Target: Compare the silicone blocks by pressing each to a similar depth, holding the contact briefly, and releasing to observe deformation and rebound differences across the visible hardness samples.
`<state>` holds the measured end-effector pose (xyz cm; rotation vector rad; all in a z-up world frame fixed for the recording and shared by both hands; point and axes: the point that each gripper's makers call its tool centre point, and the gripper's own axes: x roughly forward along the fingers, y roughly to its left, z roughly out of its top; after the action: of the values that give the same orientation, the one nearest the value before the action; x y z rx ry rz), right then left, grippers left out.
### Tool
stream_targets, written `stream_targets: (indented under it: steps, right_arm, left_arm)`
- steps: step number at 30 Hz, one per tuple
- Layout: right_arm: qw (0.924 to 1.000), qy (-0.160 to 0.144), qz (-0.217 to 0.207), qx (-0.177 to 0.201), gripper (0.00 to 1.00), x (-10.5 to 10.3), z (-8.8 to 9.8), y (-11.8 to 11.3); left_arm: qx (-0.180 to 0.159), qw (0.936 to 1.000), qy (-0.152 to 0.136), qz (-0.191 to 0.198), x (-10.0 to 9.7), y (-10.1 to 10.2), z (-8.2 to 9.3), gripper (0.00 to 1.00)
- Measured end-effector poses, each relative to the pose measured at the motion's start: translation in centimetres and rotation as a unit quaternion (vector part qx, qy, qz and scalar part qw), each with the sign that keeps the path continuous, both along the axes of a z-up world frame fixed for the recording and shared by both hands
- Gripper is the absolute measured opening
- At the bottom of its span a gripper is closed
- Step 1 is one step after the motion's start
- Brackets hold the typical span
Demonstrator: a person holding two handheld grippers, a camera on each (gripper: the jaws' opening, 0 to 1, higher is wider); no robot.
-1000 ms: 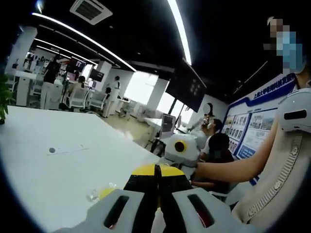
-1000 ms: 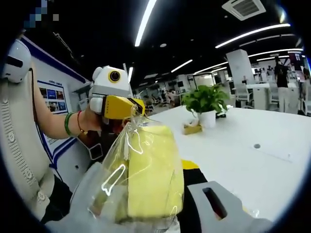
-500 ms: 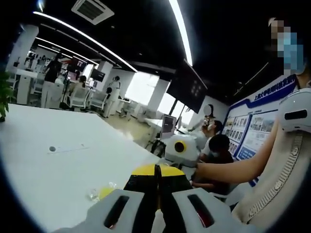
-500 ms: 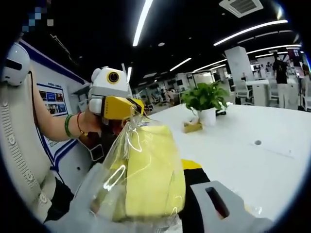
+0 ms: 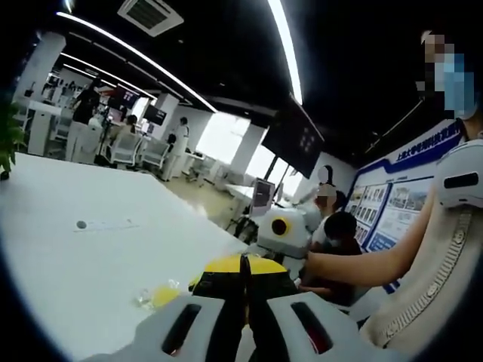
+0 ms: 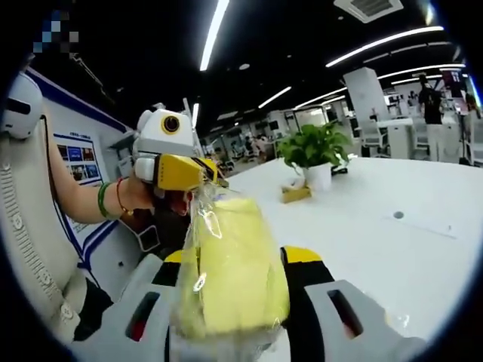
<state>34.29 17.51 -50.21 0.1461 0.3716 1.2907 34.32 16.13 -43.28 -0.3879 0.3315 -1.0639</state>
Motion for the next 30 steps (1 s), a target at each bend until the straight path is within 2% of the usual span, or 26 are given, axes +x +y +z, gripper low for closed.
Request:
stream_targets:
  steps: [6,16,18,22,28,30]
  right_arm:
    - [0.9998,0.002,-0.02,-0.005,0.48,0.5,-0.5,-0.6]
    - [0.9982,0.02,-0.054,-0.012,0.55,0.1,-1.6,-2.5]
    - [0.9974,0.026,-0.065,-0.014,0.57,-0.1,-1.8,-3.1]
    - [0.9933,0.061,-0.093,-0.03,0.65,-0.8,-2.7,-4.5]
    - [0.9879,0.071,-0.136,-0.022,0.71,-1.8,-3.2,-6.3]
    - [0.985,0.077,-0.153,-0.024,0.73,-2.0,-3.5,-7.1]
  left_arm:
    - [-0.001,0.9999,0.01,0.009,0.4,0.5,-0.7,0.0]
    - [0.007,0.9995,0.024,0.021,1.4,1.4,-2.4,0.0]
    - [0.012,0.9992,0.028,0.027,1.7,1.7,-3.1,0.0]
    - [0.013,0.9984,0.039,0.04,2.2,2.2,-4.5,0.0]
    - [0.022,0.996,0.059,0.063,3.2,3.1,-7.5,0.0]
    - [0.028,0.9948,0.074,0.064,3.4,3.2,-9.2,0.0]
